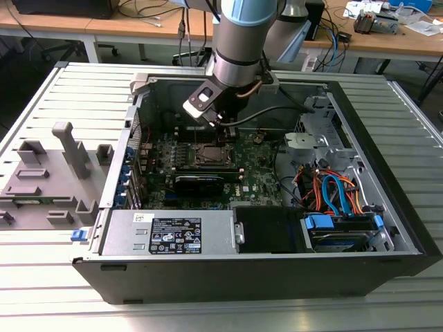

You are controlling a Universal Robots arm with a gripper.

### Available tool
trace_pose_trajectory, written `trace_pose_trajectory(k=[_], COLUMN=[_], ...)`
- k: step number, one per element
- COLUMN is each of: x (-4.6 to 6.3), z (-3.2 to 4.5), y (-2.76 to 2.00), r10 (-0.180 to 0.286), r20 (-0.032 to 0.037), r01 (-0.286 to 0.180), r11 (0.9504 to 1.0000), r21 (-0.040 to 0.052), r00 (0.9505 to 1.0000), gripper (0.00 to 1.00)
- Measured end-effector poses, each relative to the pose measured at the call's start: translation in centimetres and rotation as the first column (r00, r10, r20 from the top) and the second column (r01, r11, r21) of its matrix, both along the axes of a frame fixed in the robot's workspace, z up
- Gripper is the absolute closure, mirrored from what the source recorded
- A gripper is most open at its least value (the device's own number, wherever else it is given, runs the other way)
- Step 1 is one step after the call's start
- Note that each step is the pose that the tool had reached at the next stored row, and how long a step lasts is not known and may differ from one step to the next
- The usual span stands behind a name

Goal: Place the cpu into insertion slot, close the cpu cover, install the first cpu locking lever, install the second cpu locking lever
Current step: 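Install the first cpu locking lever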

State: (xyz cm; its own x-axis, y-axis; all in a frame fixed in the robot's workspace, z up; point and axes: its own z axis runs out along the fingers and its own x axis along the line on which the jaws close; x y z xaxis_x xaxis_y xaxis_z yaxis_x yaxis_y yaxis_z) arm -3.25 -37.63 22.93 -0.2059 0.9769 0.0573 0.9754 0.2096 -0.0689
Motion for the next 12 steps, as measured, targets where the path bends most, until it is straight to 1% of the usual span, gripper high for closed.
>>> trace_pose_trajectory(k=[12], x=[0.0], z=[0.0], y=[0.0], r10=[0.061], r20=[-0.0001], r01=[-0.061], r11=[0.9981], r21=[0.0001], r00=[0.9981], gripper=[0.89])
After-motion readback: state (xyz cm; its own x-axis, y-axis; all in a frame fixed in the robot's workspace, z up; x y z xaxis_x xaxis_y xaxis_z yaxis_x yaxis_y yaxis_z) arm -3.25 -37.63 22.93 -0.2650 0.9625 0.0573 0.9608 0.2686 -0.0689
